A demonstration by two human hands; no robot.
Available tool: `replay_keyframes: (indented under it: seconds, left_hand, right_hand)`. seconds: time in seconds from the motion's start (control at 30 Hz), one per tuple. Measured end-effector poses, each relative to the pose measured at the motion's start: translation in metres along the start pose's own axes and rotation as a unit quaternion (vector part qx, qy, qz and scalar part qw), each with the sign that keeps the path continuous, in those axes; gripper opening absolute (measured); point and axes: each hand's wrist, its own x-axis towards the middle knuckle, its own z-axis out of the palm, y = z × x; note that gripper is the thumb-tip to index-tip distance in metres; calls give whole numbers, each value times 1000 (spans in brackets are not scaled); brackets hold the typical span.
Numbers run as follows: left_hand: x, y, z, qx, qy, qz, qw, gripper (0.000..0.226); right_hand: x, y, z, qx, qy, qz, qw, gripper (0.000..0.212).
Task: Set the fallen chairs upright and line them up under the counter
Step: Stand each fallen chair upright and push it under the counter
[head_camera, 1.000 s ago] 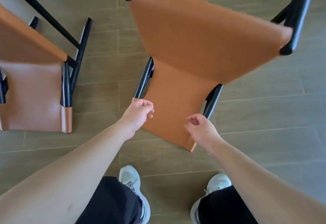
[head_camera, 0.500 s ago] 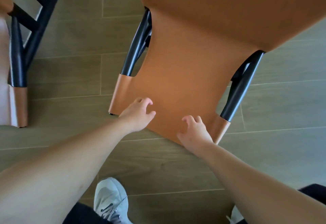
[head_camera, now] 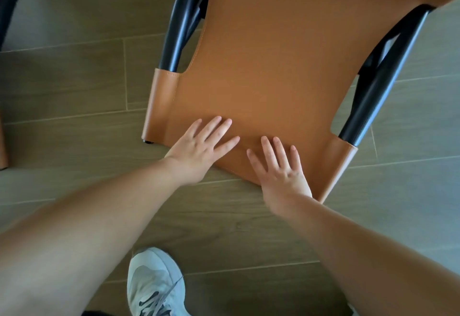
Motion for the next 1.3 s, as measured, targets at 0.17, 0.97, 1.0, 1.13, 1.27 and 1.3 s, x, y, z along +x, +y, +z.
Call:
replay_keyframes:
  seconds: [0.17, 0.97, 1.0, 1.13, 1.27, 1.3]
  left_hand:
    - [4, -6, 11, 63, 28, 8, 998, 111]
    - [-2, -16, -4, -24, -31, -15, 999, 101]
    - [-2, -16, -5, -1, -24, -12, 1000, 98]
    - [-5, -13, -18, 62, -12, 3, 998, 91]
    - [-12, 5, -46, 34, -20, 16, 999, 85]
    - [-15, 13, -57, 18, -24, 19, 999, 84]
  right_hand:
    - [2, -4, 3, -34, -4, 6, 999, 117]
    - [1, -4, 2, -43, 1, -32, 999, 115]
    - [1, -4, 2, -44, 5, -33, 998, 114]
    - [-6, 1, -5, -59, -6, -45, 997, 117]
    - [-32, 18, -19, -74, -36, -49, 995, 118]
    - [-43, 25, -26, -75, -48, -48, 995, 120]
